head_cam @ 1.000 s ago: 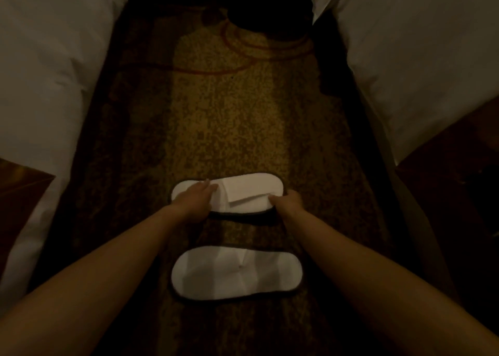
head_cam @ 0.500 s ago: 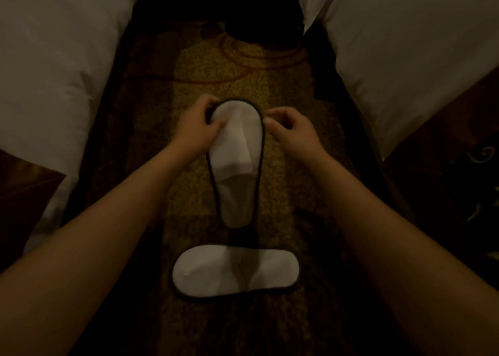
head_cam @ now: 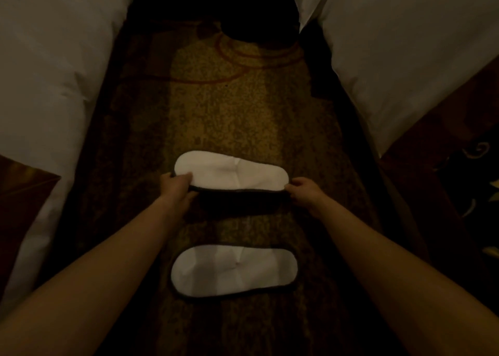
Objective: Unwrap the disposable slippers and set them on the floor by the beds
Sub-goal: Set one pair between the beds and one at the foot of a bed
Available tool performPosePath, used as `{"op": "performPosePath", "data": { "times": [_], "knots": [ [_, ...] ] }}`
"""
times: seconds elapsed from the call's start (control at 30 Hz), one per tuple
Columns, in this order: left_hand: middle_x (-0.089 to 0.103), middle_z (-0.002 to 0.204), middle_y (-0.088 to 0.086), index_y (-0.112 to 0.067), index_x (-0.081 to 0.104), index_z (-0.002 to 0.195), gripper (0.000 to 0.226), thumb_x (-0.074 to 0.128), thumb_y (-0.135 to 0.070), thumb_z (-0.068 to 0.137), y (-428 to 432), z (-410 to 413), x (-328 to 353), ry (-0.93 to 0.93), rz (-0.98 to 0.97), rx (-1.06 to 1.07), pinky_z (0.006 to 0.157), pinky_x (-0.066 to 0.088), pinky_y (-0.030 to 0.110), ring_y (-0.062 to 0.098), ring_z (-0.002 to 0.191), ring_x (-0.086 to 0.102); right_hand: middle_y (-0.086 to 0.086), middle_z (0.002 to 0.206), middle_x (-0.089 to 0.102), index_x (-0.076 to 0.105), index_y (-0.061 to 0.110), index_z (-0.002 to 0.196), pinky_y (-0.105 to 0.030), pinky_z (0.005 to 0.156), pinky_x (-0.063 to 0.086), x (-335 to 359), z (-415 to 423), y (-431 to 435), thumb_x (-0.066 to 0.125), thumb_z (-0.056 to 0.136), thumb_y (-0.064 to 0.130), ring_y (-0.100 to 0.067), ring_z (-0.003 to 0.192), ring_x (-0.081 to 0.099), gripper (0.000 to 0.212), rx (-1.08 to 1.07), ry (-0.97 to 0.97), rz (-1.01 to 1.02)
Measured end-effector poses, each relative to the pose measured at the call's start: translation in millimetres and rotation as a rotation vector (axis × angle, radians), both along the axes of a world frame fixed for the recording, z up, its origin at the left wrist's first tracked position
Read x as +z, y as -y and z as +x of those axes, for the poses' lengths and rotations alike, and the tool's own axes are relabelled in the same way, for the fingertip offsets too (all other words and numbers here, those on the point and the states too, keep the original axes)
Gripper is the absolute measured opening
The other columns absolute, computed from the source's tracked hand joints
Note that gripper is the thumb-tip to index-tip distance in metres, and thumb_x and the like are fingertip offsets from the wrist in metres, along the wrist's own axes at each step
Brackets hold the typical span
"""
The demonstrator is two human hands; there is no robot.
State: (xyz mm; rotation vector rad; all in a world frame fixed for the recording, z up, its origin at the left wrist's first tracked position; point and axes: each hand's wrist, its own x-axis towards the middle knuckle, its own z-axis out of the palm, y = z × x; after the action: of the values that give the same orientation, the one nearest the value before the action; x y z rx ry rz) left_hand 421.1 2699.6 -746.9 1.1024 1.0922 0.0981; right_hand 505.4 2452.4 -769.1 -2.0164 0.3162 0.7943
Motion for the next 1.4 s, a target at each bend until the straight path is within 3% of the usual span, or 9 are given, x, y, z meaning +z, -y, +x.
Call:
{"op": "performPosePath", "data": {
  "times": [0.07,0.2,0.47,0.63,0.8,1.07,1.23,1.4],
  "knots": [
    [0.033,0.147,0.017,-0.013,0.022,0.144,0.059,0.049,-0.003,0.092,2,-2,-11,-0.019,0.026,-0.02,0.095,0.045,0.045,0.035,0.129,0.041,-0.023,0.134,0.049,0.038,0.003,0.138,-0.042,0.096,0.048,-6,0,-2,0.056,0.091,0.015,-0.035,0.118,0.053,0.052,0.018,0.024,-0.069],
    [0.034,0.147,0.02,-0.012,0.022,0.146,0.067,0.056,-0.002,0.088,-1,-8,-31,-0.128,0.263,-0.233,0.098,0.046,0.048,0.039,0.129,0.039,-0.024,0.131,0.052,0.041,-0.002,0.135,-0.033,0.083,0.046,-17,0,-5,0.059,0.088,0.012,-0.036,0.115,0.054,0.051,0.1,0.044,-0.158],
    [0.027,0.147,0.021,-0.01,0.035,0.142,0.064,0.063,-0.009,0.084,-14,-17,-49,-0.292,0.571,-0.476,0.11,0.034,0.049,0.042,0.129,0.037,-0.025,0.119,0.061,0.057,-0.006,0.117,-0.038,0.087,0.049,-33,0,-10,0.057,0.088,0.007,-0.039,0.107,0.059,0.033,0.131,0.126,-0.115],
    [0.026,0.145,0.022,-0.011,0.035,0.142,0.064,0.063,-0.012,0.085,-13,-18,-53,-0.313,0.607,-0.493,0.11,0.032,0.046,0.042,0.129,0.036,-0.023,0.127,0.054,0.058,-0.004,0.117,-0.033,0.092,0.043,-32,-6,-15,0.051,0.091,0.009,-0.036,0.11,0.054,0.03,0.172,0.196,-0.151],
    [0.031,0.145,0.024,-0.01,0.035,0.142,0.064,0.063,-0.012,0.085,-15,-19,-55,-0.299,0.618,-0.532,0.111,0.033,0.045,0.041,0.129,0.037,-0.022,0.134,0.047,0.052,-0.001,0.126,-0.044,0.106,0.04,-30,-7,-16,0.05,0.088,0.005,-0.037,0.117,0.05,0.039,0.255,0.235,-0.23],
    [0.029,0.145,0.024,-0.008,0.034,0.142,0.064,0.063,-0.016,0.085,-18,-18,-57,-0.351,0.637,-0.568,0.11,0.032,0.046,0.041,0.129,0.037,-0.023,0.132,0.047,0.049,-0.002,0.127,-0.046,0.105,0.04,-26,-12,-16,0.052,0.088,0.009,-0.037,0.118,0.049,0.041,0.245,0.222,-0.212],
    [0.035,0.143,0.024,-0.007,0.037,0.14,0.057,0.056,-0.027,0.09,-28,-33,-33,-0.466,0.593,-0.647,0.107,0.039,0.048,0.043,0.125,0.043,-0.02,0.14,0.044,0.045,0.001,0.133,-0.043,0.108,0.037,-1,-44,-4,0.054,0.087,0.015,-0.036,0.125,0.046,0.049,0.155,0.147,-0.251],
    [0.043,0.139,0.026,-0.001,0.043,0.135,0.048,0.048,-0.026,0.094,-24,-72,32,-0.59,0.586,-0.891,0.102,0.041,0.041,0.042,0.123,0.046,-0.019,0.145,0.039,0.037,0.002,0.139,-0.041,0.109,0.036,59,-95,23,0.054,0.09,0.023,-0.034,0.13,0.041,0.056,0.288,-0.075,-0.375]
  ]
}}
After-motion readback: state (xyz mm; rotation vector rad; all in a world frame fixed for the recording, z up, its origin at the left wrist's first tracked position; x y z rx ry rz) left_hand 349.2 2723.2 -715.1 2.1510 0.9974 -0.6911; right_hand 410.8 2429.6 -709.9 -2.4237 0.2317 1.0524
